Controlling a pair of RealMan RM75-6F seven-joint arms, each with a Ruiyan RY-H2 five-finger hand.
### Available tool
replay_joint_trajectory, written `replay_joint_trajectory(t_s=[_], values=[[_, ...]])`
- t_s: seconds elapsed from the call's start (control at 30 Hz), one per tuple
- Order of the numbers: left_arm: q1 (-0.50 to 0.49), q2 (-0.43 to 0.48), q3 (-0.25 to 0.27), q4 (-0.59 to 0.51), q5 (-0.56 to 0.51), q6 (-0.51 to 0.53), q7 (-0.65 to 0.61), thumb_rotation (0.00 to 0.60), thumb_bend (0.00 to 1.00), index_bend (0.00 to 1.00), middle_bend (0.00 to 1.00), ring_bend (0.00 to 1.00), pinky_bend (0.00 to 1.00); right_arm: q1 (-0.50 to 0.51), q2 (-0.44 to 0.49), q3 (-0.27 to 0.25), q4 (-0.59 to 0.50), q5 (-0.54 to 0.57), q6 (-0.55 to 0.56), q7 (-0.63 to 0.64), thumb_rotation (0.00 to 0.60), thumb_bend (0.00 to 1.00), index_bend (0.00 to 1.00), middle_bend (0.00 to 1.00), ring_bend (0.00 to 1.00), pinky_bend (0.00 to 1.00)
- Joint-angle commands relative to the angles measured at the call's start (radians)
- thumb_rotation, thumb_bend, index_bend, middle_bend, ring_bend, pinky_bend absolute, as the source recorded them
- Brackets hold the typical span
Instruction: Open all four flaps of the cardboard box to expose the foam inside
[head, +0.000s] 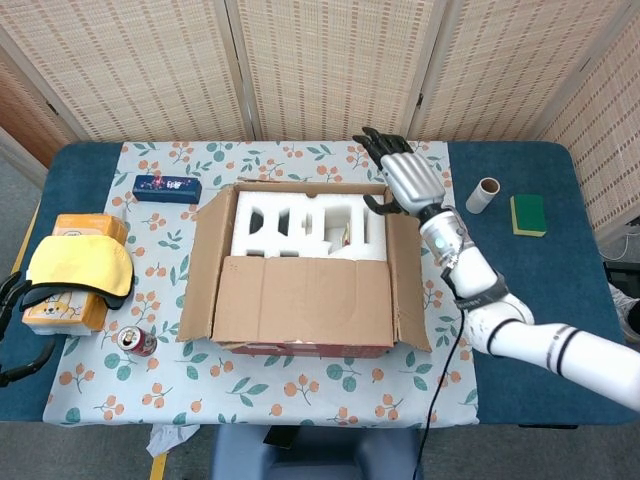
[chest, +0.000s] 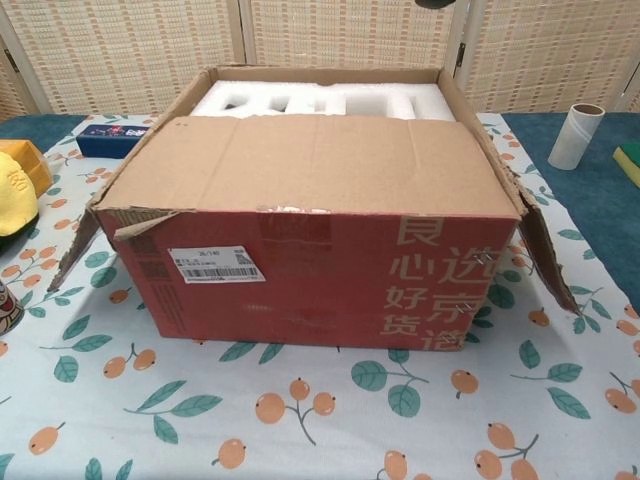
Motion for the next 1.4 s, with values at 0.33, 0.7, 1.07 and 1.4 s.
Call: replay_joint_trajectory(t_s=[0.33,0.7,1.07,1.4], values=[[0.0,0.002,-0.003,-0.015,-0.001,-0.003,0.02,0.6,0.39,0.0,0.0,0.0,0.0,-0.193,0.084,-0.036,-0.151,-0.226,-0.063,0.405,0.6,0.43,0.0,0.0,0.26,0.26],[0.003,-0.011,-0.011,0.026,0.015,0.037,-0.055,0.6,0.39,0.0,0.0,0.0,0.0,-0.171,-0.056,-0.042,0.024,-0.425,-0.134,0.75,0.6,0.43,0.0,0.0,0.26,0.34],[-0.001,-0.024,-0.017,0.041,0.014,0.041,-0.04,0.6,0.39,0.0,0.0,0.0,0.0,-0.149,-0.098,-0.057,0.076,-0.472,-0.148,0.921,0.6,0.43,0.0,0.0,0.29,0.41],[-0.003,-0.018,-0.01,0.02,0.016,0.027,-0.003,0.6,0.48,0.0,0.0,0.0,0.0,-0.14,-0.099,-0.083,0.073,-0.496,-0.12,0.93,0.6,0.43,0.0,0.0,0.29,0.54]])
